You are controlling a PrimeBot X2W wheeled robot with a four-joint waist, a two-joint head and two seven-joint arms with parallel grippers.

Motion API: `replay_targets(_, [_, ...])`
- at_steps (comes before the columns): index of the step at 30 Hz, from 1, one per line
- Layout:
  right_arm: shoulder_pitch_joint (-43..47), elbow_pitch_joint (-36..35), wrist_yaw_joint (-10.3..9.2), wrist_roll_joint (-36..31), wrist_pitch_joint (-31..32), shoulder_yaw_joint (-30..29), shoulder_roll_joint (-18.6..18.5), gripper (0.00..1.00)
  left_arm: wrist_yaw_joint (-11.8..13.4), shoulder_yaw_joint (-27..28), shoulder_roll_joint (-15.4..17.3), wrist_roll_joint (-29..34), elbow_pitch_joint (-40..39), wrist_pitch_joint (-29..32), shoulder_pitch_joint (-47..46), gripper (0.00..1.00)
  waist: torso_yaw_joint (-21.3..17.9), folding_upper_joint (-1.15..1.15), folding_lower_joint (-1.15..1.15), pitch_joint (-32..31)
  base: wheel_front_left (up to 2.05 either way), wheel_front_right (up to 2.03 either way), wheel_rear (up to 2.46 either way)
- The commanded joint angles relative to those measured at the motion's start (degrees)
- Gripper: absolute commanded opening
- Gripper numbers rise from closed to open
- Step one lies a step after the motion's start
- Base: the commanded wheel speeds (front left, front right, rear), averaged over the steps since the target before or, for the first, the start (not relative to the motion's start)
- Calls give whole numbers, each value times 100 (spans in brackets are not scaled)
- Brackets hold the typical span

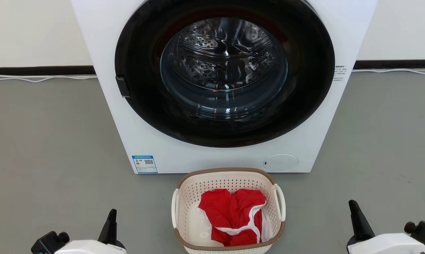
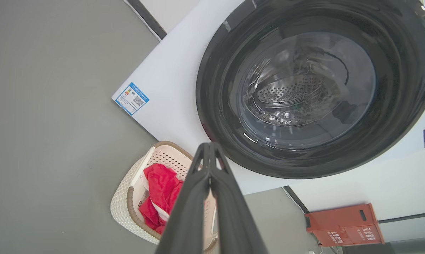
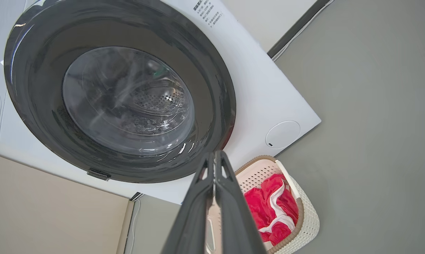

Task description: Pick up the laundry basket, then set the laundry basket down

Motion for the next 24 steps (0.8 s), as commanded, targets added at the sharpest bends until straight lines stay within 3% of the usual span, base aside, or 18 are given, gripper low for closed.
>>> replay_targets(1, [-330, -157, 22, 214, 66, 61, -49, 0, -90, 130, 24, -181, -178, 47, -314, 0, -2, 0, 0, 4, 0, 0, 0])
replay_targets(24, [-516, -172, 30, 1865, 259, 48, -56, 0, -265, 309, 9, -1544, -295, 393, -452, 0, -35, 0, 0, 60, 0, 0, 0])
